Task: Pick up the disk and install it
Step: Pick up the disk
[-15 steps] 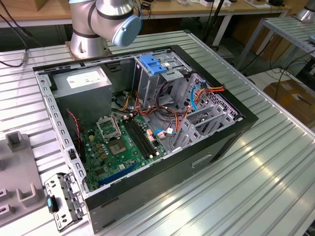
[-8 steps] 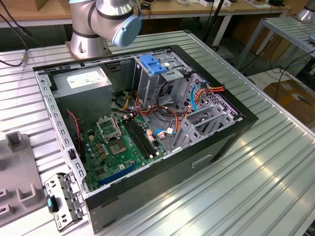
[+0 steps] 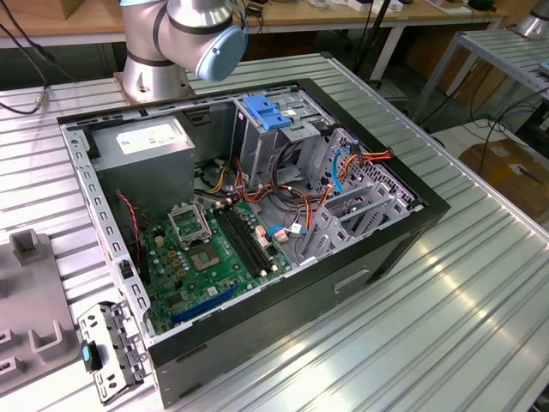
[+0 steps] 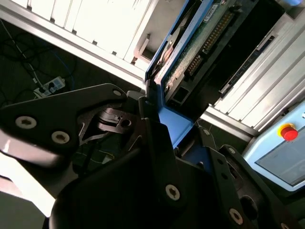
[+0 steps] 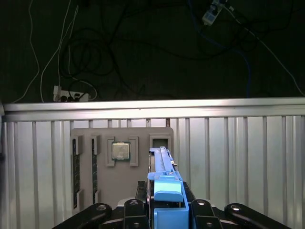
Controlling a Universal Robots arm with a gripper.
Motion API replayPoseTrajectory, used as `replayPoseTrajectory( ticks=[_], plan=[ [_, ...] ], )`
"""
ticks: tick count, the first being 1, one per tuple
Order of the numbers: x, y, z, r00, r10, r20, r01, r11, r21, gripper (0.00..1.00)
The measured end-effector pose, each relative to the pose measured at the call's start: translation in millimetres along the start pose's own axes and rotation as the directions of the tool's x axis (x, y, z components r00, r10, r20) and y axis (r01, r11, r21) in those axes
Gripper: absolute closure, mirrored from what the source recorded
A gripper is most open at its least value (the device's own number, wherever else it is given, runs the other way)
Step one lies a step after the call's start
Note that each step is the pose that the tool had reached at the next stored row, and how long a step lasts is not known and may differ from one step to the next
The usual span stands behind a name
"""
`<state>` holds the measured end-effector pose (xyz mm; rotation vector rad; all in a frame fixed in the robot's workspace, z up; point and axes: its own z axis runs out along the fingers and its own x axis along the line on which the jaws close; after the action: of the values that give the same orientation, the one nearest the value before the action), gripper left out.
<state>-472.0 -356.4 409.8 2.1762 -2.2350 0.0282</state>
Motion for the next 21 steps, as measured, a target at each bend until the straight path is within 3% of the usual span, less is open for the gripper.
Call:
replayPoseTrajectory(
  ticks=[21],
  plan=[
    [0.4, 0.0, -15.7, 1.0, 0.0, 0.0, 0.0, 1.0, -0.0016, 0.63]
  ],
)
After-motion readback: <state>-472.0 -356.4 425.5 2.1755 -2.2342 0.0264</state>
